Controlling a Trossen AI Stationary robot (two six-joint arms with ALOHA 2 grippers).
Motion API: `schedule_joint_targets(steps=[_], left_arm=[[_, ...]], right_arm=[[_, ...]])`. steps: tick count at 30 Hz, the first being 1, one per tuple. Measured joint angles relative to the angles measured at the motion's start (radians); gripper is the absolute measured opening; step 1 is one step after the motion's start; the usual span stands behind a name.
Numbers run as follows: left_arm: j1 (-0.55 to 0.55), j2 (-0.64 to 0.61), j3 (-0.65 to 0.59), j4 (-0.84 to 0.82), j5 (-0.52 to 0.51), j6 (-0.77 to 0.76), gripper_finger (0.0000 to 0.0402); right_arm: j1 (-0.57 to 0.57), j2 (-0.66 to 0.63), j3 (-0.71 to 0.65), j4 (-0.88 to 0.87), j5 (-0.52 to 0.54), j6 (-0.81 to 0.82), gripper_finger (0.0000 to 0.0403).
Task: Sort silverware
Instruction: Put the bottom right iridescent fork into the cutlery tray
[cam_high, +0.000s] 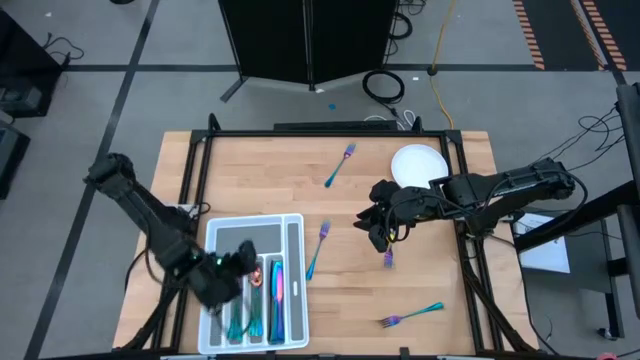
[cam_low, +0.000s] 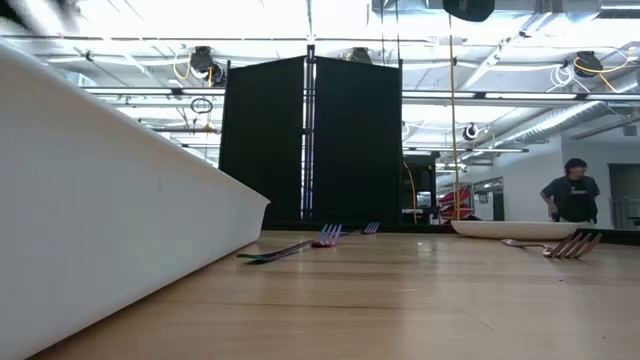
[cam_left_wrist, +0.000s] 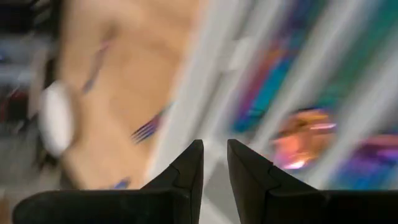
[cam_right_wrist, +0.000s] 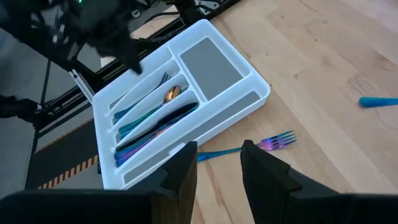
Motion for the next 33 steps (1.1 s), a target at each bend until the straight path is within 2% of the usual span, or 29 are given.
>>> schedule_joint_targets(steps=[3,6,8,16,21,25,28,30,33], left_arm=[[0.101,-0.044,0.000,0.021,-0.059,0.000,0.0075],[0.211,-0.070,0.000,0.083,-0.054,0.000,0.0075],[0.283,-0.076,0.000,0.157,-0.028,0.000,0.0075],[0.484,-0.077,0.000,0.676,0.166,-0.002,0.0075],[0.541,-0.065,0.000,0.957,0.178,-0.012,0.0075],[0.569,-0.042,0.001,1.094,0.169,-0.170,0.0075],[0.597,-0.021,0.001,1.109,0.186,-0.296,0.0075],[0.628,-0.004,0.001,1.103,0.221,-0.413,0.0075],[0.691,0.024,0.000,1.058,0.337,-0.599,0.0075]], right_arm=[[0.000,0.000,0.000,0.000,0.000,-0.003,0.0109],[0.000,0.000,0.000,-0.003,-0.010,0.000,0.0109],[0.001,0.000,0.000,-0.023,-0.053,0.021,0.0109],[0.108,0.000,0.000,-0.272,-0.305,0.208,0.0109],[0.242,0.011,0.000,-0.321,-0.386,0.242,0.0109],[0.343,0.054,0.000,-0.321,-0.389,0.178,0.0109],[0.408,0.101,0.000,-0.316,-0.388,0.126,0.0109],[0.444,0.140,0.000,-0.310,-0.389,0.077,0.0109],[0.492,0.197,0.000,-0.299,-0.389,0.020,0.0109]])
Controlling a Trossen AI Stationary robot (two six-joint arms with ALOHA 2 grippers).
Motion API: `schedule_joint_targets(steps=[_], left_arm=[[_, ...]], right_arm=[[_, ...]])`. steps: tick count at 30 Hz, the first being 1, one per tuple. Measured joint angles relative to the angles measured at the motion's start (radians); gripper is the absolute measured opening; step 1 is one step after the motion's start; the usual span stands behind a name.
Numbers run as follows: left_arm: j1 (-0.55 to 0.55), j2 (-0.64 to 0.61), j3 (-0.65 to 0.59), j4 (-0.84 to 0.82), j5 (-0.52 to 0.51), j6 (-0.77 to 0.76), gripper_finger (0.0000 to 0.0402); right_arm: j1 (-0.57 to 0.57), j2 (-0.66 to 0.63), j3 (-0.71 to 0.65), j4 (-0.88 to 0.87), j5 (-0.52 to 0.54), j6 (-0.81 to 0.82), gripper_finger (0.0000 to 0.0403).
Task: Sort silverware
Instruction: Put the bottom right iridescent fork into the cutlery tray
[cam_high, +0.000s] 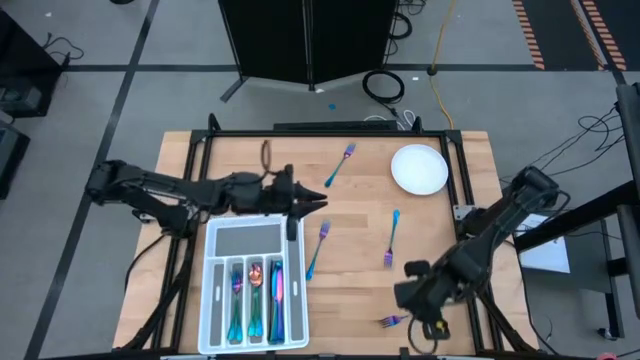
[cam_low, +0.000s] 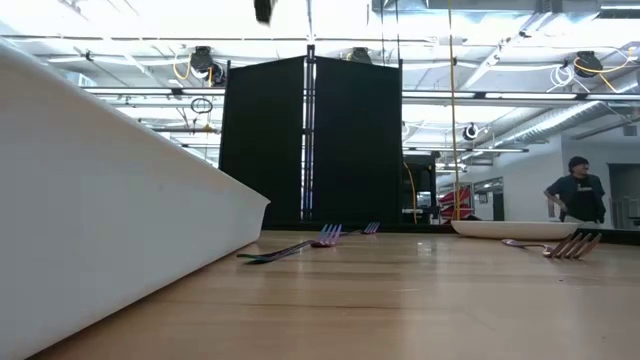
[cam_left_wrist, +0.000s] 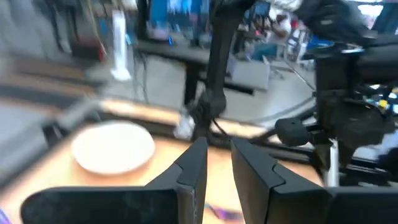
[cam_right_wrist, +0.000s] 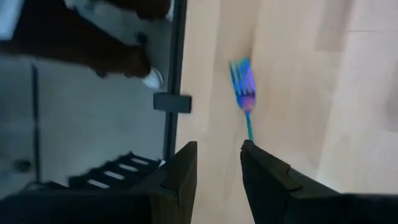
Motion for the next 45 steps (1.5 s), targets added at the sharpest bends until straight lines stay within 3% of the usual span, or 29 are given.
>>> schedule_joint_targets(steps=[4,9,18,25,39,45], left_arm=[[0.060,0.010,0.052,-0.173,0.081,-0.100,0.0075],[0.078,0.007,0.133,-0.394,0.087,-0.061,0.0075],[0.062,0.007,0.133,-0.406,0.096,-0.107,0.0075],[0.056,0.007,0.133,-0.405,0.080,-0.135,0.0075],[0.056,0.007,0.132,-0.432,0.047,-0.160,0.0075],[0.056,0.007,0.132,-0.434,0.045,-0.160,0.0075]], right_arm=[[0.049,0.076,0.000,0.035,0.012,-0.063,0.0109],[0.089,0.140,0.000,0.060,0.070,-0.135,0.0109],[0.120,0.073,-0.260,0.344,0.089,-0.014,0.0109],[0.134,0.064,-0.390,0.433,0.197,0.049,0.0109],[0.170,0.066,-0.510,0.620,0.245,0.008,0.0109],[0.190,0.070,-0.513,0.626,0.322,-0.015,0.0109]])
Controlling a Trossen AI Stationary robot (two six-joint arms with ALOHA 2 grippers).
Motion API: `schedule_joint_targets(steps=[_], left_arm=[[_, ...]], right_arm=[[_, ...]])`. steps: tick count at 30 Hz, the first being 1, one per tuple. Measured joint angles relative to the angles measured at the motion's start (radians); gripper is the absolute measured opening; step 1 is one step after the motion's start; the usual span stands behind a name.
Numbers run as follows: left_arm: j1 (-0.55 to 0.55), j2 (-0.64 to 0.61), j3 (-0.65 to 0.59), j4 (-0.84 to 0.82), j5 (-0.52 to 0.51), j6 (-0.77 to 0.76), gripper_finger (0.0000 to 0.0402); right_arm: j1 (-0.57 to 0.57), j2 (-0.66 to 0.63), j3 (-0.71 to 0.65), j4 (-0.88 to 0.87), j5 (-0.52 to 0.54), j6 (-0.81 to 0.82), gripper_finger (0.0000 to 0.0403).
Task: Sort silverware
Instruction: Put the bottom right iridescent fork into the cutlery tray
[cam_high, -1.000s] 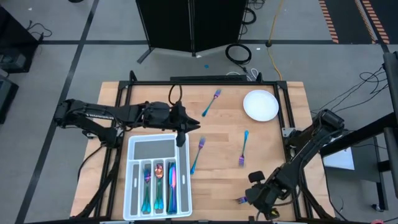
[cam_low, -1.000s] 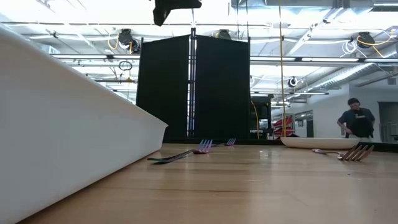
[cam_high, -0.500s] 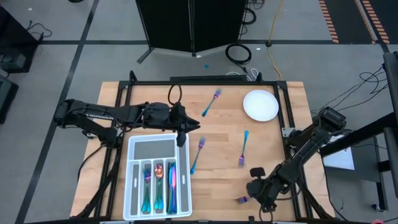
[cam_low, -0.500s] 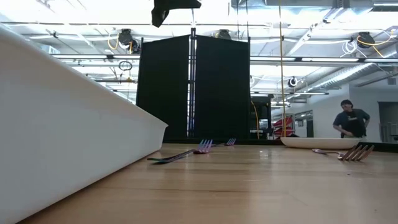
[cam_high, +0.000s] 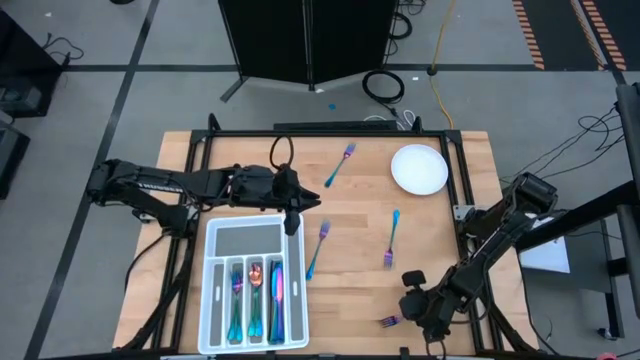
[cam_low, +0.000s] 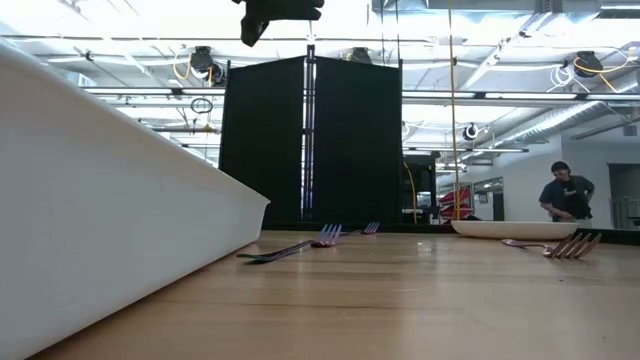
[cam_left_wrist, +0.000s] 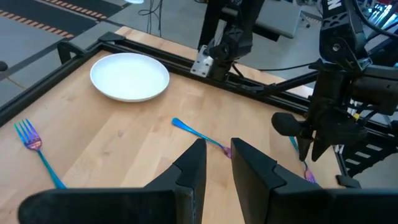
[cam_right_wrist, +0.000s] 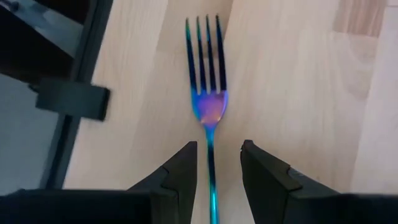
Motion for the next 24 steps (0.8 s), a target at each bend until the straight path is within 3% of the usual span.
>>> schedule_joint_targets(steps=[16,24], left_arm=[[0.002,0.000,0.000,-0.057,-0.009,0.009,0.0075],[0.002,0.000,0.000,-0.052,-0.009,0.007,0.0075]], right_arm=[[0.062,0.125,0.004,0.055,0.055,0.008,0.0107],[0.064,0.125,0.003,0.052,0.079,0.067,0.0029]])
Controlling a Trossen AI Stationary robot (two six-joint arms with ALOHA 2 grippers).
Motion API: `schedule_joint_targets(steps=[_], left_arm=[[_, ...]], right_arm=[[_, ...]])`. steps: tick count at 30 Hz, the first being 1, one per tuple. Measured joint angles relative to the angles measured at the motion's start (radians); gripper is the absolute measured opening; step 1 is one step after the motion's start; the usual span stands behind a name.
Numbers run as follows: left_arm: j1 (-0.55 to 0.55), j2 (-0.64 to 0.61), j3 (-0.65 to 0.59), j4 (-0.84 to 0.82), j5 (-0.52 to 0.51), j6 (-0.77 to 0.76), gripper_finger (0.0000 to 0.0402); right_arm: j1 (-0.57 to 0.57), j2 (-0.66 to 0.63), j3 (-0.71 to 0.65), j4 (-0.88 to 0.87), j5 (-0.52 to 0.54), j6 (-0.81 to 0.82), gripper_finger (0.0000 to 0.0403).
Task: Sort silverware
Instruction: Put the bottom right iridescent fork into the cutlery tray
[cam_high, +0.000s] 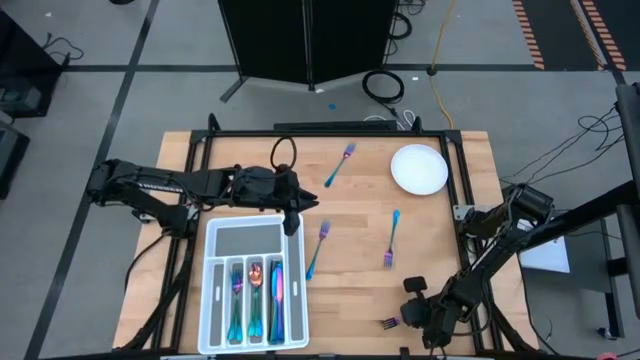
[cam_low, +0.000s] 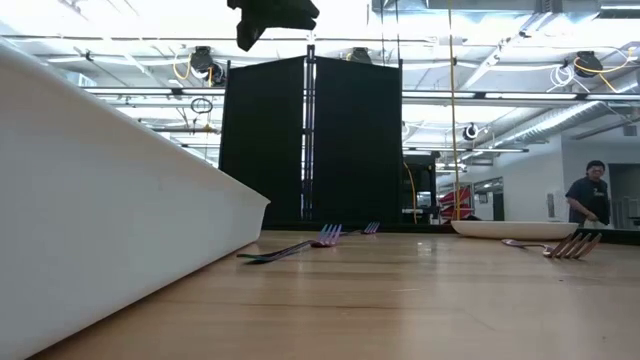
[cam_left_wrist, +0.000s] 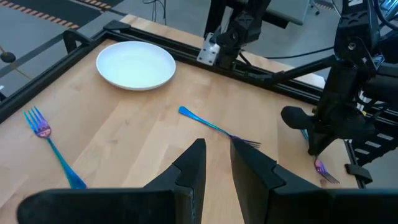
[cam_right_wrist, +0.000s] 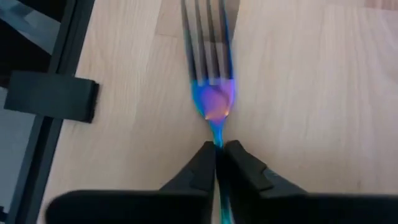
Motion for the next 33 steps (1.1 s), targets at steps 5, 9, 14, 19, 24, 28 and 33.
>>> schedule_joint_targets(steps=[5,9,14,19,24,28,33], left_arm=[[0.000,-0.002,0.000,0.024,0.000,-0.007,0.0075],[0.001,-0.016,0.000,0.054,0.000,-0.007,0.0075],[0.017,-0.048,0.000,0.062,0.001,-0.007,0.0075],[0.041,-0.082,0.000,0.062,0.001,-0.007,0.0075],[0.056,-0.089,0.000,0.058,0.001,-0.007,0.0075],[0.055,-0.126,-0.013,0.064,0.004,-0.007,0.0075],[0.055,-0.290,-0.097,0.130,-0.031,-0.008,0.0075]], right_arm=[[-0.003,-0.029,0.003,-0.005,-0.008,0.056,0.0008],[-0.003,-0.087,0.005,-0.016,-0.009,0.098,0.0003],[-0.006,-0.154,0.006,-0.041,0.048,0.163,0.0002],[-0.038,-0.206,0.007,-0.047,0.146,0.197,0.0001],[-0.096,-0.244,0.007,-0.047,0.255,0.201,0.0001],[-0.153,-0.280,0.007,-0.036,0.289,0.199,0.0001],[-0.220,-0.332,0.008,0.053,0.340,0.155,0.0000]])
